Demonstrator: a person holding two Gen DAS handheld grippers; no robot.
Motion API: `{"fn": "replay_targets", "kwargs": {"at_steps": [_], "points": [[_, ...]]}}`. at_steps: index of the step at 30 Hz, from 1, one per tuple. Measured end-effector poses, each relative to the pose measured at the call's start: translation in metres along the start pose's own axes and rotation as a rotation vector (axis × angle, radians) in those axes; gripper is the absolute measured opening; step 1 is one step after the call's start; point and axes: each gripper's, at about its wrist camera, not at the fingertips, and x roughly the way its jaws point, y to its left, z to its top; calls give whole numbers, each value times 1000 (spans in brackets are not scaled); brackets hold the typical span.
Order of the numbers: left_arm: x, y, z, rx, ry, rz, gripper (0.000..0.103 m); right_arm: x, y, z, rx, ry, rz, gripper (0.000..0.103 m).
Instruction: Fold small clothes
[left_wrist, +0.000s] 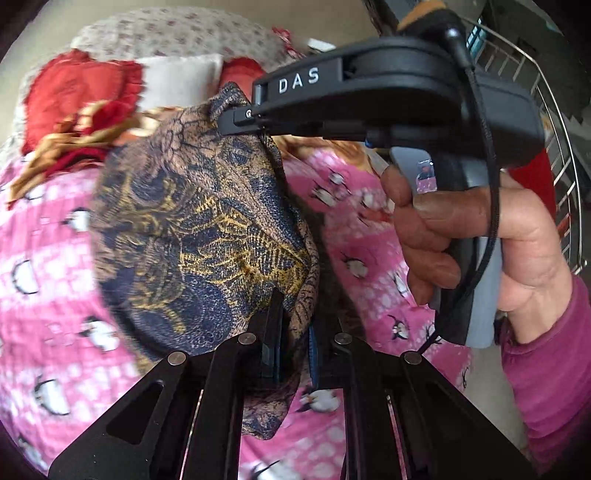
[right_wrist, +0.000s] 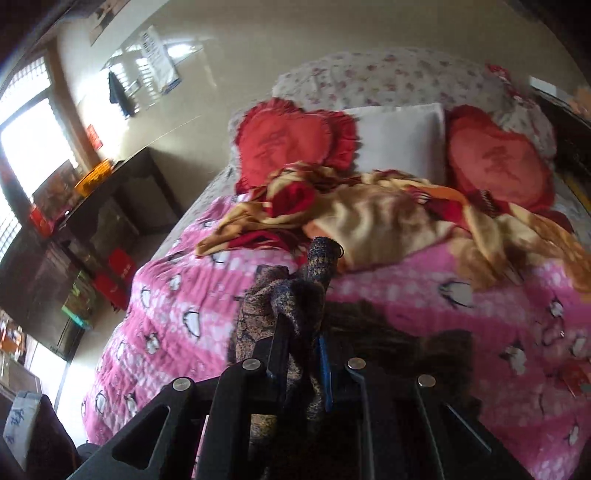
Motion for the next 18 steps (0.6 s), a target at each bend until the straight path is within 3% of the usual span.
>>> {"fn": "replay_targets", "kwargs": {"at_steps": [7, 11, 13, 15, 16, 17, 18], "points": [[65, -16, 5, 6, 75, -10, 9, 6, -83, -33, 136, 32, -70, 13], [79, -9, 4, -9, 104, -15, 10, 21, -109, -47, 206, 53, -86, 13], [78, -10, 8, -22, 148, -63, 11, 28, -116, -51, 219, 52, -108, 13], [63, -7, 10, 12, 156, -79, 34, 29, -121, -55, 238, 45, -125, 19], [49, -5, 10, 35, 131, -63, 42, 26, -123, -56, 246, 42, -134, 30], [35, -3, 9, 57, 96, -52, 57, 17, -124, -58, 260, 28, -149, 42], [19, 3, 9, 76, 61, -38, 66, 10, -122, -61, 266, 14, -145, 46]]}}
